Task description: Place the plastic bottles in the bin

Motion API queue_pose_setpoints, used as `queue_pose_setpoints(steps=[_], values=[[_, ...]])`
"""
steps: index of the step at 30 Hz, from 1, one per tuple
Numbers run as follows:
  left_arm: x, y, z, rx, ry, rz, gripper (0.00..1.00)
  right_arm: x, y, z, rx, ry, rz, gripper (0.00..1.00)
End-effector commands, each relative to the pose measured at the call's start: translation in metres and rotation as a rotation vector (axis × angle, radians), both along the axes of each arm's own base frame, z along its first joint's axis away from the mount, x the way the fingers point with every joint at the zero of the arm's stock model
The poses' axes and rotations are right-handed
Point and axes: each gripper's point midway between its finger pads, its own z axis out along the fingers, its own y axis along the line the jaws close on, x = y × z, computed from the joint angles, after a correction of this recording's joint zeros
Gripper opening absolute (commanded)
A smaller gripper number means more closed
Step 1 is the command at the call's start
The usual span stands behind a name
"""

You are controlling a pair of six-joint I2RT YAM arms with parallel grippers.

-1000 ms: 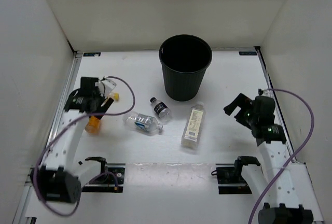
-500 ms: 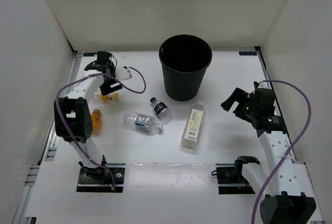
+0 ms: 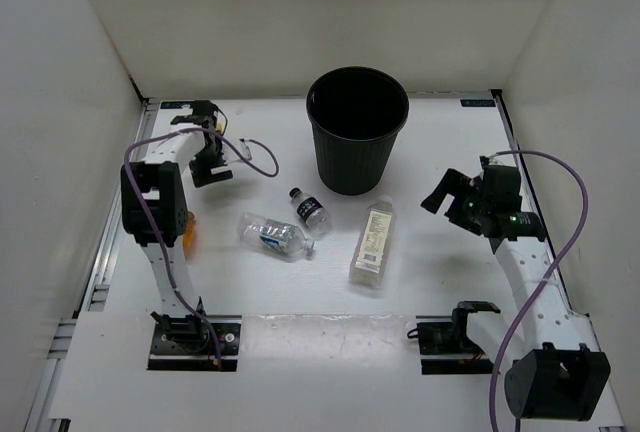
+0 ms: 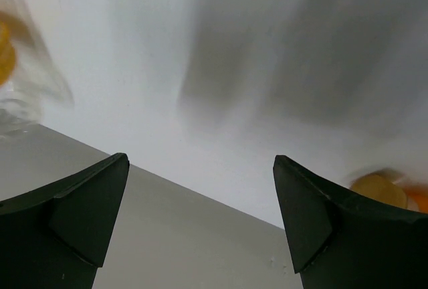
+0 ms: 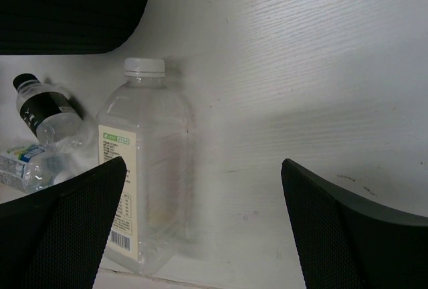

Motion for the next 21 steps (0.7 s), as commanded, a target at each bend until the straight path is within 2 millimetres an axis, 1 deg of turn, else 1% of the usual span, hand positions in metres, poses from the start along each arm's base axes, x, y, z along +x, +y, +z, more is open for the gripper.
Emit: queue_pose_setpoints(steps=[1, 2, 3, 4, 5, 6, 7, 8, 9, 10, 11, 12, 13, 14, 15, 16, 17, 18, 19, 21], values=[[0.024, 0.009, 0.016, -0.052, -0.067, 0.096, 1.0, 0.013, 0.007, 0.024, 0.006, -0.088, 0.038, 1.0], [0.031, 0.011, 0.019, -0.074, -0.088, 0.122, 1.0, 0.012, 0.009, 0.023, 0.0, -0.088, 0.044, 1.0], [0.036, 0.004, 0.023, -0.115, -0.105, 0.122, 1.0, 0.012, 0.011, 0.021, -0.005, -0.079, 0.051, 1.0], [0.041, 0.002, 0.026, -0.129, -0.123, 0.117, 1.0, 0.013, 0.01, 0.02, -0.012, -0.079, 0.044, 1.0], [0.044, 0.002, 0.036, -0.131, -0.155, 0.114, 1.0, 0.011, 0.011, 0.018, -0.024, -0.071, 0.046, 1.0], [0.05, 0.002, 0.034, -0.132, -0.181, 0.113, 1.0, 0.01, 0.015, 0.018, -0.024, -0.071, 0.064, 1.0], [0.052, 0.002, 0.039, -0.133, -0.201, 0.111, 1.0, 0.01, 0.016, 0.015, -0.027, -0.059, 0.059, 1.0], [0.055, 0.004, 0.039, -0.125, -0.203, 0.115, 1.0, 0.009, 0.022, 0.012, -0.028, -0.045, 0.082, 1.0], [0.058, 0.007, 0.044, -0.109, -0.218, 0.121, 1.0, 0.009, 0.023, 0.009, -0.038, -0.037, 0.085, 1.0], [0.064, 0.007, 0.046, -0.113, -0.23, 0.129, 1.0, 0.009, 0.024, 0.008, -0.051, -0.038, 0.086, 1.0], [0.067, 0.014, 0.045, -0.103, -0.239, 0.154, 1.0, 0.009, 0.031, 0.008, -0.061, -0.036, 0.108, 1.0], [0.07, 0.016, 0.046, -0.092, -0.245, 0.159, 1.0, 0.011, 0.034, 0.008, -0.072, -0.033, 0.116, 1.0], [0.075, 0.023, 0.053, -0.089, -0.275, 0.182, 1.0, 0.011, 0.035, 0.008, -0.081, -0.034, 0.121, 1.0], [0.086, 0.024, 0.054, -0.091, -0.303, 0.181, 1.0, 0.012, 0.042, 0.007, -0.096, -0.029, 0.14, 1.0], [0.092, 0.026, 0.058, -0.081, -0.322, 0.185, 1.0, 0.013, 0.046, 0.012, -0.094, -0.041, 0.153, 1.0], [0.098, 0.028, 0.063, -0.07, -0.343, 0.19, 1.0, 0.013, 0.047, 0.008, -0.106, -0.03, 0.154, 1.0], [0.109, 0.029, 0.075, -0.072, -0.386, 0.189, 1.0, 0.013, 0.053, 0.008, -0.107, -0.026, 0.176, 1.0], [0.116, 0.03, 0.072, -0.065, -0.394, 0.192, 1.0, 0.013, 0.053, 0.008, -0.118, -0.029, 0.173, 1.0], [0.121, 0.032, 0.075, -0.057, -0.406, 0.196, 1.0, 0.014, 0.052, 0.004, -0.136, -0.02, 0.17, 1.0], [0.136, 0.036, 0.077, -0.022, -0.423, 0.159, 1.0, 0.014, 0.053, 0.002, -0.131, -0.008, 0.163, 1.0]])
